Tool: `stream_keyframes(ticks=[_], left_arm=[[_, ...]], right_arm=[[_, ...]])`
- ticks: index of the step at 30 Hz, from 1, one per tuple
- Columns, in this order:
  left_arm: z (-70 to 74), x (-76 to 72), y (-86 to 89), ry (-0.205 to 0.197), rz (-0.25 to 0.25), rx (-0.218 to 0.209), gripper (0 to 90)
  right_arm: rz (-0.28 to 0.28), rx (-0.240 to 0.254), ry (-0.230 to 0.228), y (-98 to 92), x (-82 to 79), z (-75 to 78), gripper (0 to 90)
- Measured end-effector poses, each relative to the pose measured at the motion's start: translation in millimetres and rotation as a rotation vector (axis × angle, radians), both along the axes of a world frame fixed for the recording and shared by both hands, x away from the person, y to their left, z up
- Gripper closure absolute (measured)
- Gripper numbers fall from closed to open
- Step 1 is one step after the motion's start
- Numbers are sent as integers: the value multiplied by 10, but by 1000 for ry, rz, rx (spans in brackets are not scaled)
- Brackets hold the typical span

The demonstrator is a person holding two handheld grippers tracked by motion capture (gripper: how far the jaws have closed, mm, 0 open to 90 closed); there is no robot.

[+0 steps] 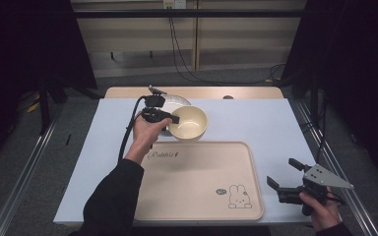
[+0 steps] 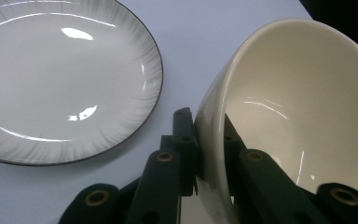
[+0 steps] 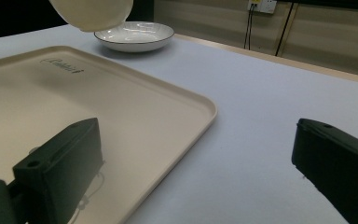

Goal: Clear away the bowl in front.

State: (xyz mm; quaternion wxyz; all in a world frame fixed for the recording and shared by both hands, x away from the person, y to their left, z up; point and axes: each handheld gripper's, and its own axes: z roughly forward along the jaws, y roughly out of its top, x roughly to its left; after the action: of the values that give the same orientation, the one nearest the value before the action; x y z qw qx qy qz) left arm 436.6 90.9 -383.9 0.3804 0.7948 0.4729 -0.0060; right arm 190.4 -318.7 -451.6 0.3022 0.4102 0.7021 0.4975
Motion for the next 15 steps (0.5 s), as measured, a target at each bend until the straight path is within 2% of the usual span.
stream_keyframes(ticks=[9, 13, 15], left_arm=[[-20, -60, -247, 2, -73, 33, 835], [-40, -85, -370, 10, -102, 32, 835], [-50, -92, -427, 15, -102, 26, 835]], right_arm=[[2, -1, -2, 1, 2, -2, 11], [1, 0, -3, 0, -1, -2, 11], [1, -1, -4, 0, -3, -2, 11]])
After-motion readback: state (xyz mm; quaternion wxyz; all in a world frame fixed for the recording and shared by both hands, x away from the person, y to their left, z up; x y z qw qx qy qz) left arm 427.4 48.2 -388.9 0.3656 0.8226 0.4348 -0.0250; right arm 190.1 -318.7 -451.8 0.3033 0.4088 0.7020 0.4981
